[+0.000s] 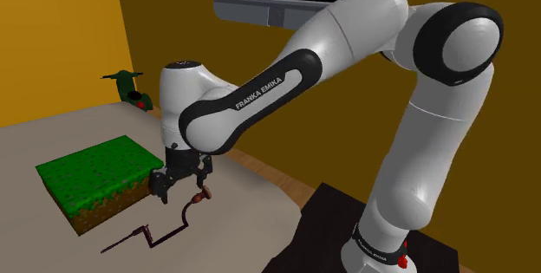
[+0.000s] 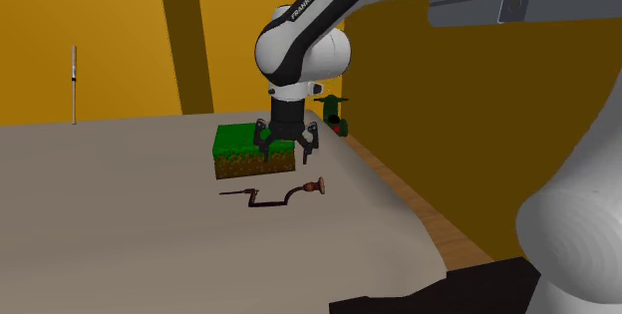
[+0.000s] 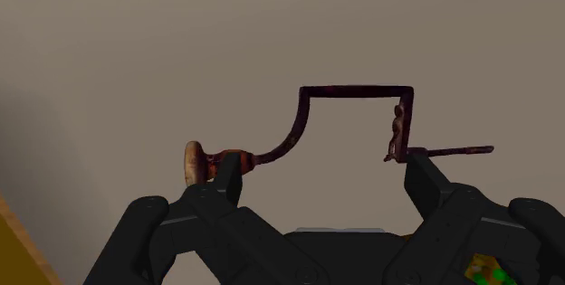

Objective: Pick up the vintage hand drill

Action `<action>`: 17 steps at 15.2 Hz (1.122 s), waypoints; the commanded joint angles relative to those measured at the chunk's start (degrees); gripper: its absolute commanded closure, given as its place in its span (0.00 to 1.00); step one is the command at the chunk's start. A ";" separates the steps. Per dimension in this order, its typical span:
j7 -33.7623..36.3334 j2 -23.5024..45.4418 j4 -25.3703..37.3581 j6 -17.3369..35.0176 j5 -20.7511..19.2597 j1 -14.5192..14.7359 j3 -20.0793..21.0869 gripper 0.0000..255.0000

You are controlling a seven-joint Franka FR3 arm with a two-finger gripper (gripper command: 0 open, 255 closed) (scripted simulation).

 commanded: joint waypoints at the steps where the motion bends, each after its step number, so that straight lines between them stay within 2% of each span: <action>1: 4.17 5.25 2.93 1.69 -3.76 0.72 0.61 0.00; 8: 15.66 22.24 15.80 3.53 -14.93 7.26 -2.02 0.00; 17: 17.73 27.02 15.90 7.85 -17.91 9.05 -4.04 0.00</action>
